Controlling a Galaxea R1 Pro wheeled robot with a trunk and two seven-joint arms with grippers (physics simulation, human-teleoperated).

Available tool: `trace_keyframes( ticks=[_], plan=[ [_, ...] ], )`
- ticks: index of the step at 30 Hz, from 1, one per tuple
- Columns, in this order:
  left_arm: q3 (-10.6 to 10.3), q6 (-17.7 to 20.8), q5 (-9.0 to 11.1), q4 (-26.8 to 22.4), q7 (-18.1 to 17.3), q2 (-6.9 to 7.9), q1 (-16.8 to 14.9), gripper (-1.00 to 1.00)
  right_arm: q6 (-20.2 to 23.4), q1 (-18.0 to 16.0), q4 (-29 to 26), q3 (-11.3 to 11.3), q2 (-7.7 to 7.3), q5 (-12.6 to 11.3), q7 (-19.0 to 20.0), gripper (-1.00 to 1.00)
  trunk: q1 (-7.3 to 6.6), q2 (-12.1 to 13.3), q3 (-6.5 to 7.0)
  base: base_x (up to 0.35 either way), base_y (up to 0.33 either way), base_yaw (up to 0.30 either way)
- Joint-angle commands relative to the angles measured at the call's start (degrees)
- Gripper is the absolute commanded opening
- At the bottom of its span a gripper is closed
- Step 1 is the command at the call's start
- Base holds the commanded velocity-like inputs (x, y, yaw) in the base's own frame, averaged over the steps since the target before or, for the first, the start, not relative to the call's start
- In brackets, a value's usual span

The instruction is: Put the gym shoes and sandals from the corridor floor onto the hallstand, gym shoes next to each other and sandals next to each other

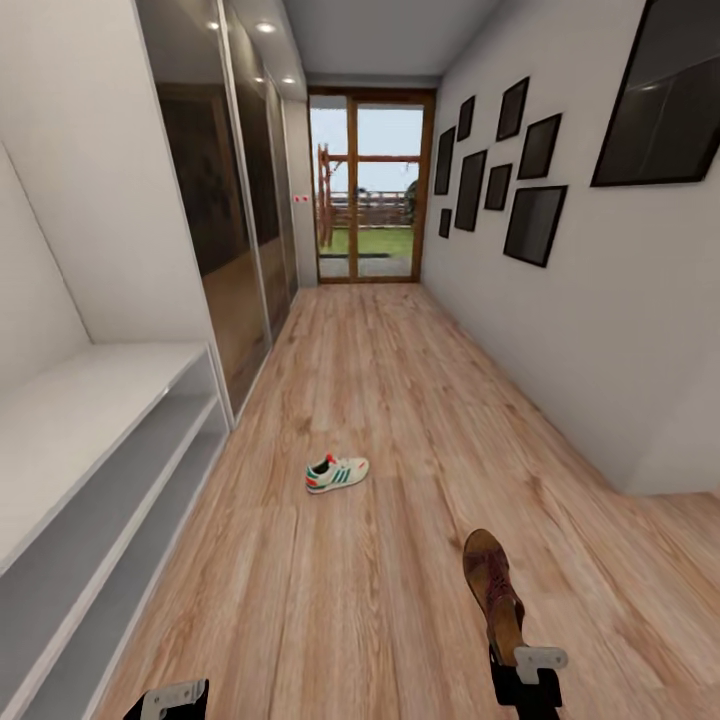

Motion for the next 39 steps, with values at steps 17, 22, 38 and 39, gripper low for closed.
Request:
trace_keyframes(
  ticks=[17,22,38,39],
  plan=[
    [0.48,-0.21,-0.52,0.05,-0.27,-0.04,-0.05,1.00,0.22,-0.04,-1.55,-0.49,0.08,0.64,0.15,-1.00,0.02,-0.02,-0.05,0.339,0.000,0.005],
    [0.48,-0.21,-0.52,0.05,-0.27,-0.04,-0.05,1.00,4.36,-0.04,-13.07,-0.41,0.52,0.58,0.35,-1.00,0.02,-0.02,-0.05,0.339,0.000,0.000],
    [-0.09,0.12,-1.25,-0.04,-0.71,0.14,-0.51,1.00,32.91,-12.02,-35.27,-0.23,3.21,0.48,2.64,-1.00,0.02,-0.02,-0.05,0.330,0.000,0.000],
    [-0.22,0.08,-1.42,-0.29,-0.98,0.26,-0.65,1.00,33.73,-12.52,-35.92,-0.15,3.03,0.61,5.03,-1.00,0.02,-0.02,-0.05,0.090,0.000,0.000]
  ],
)
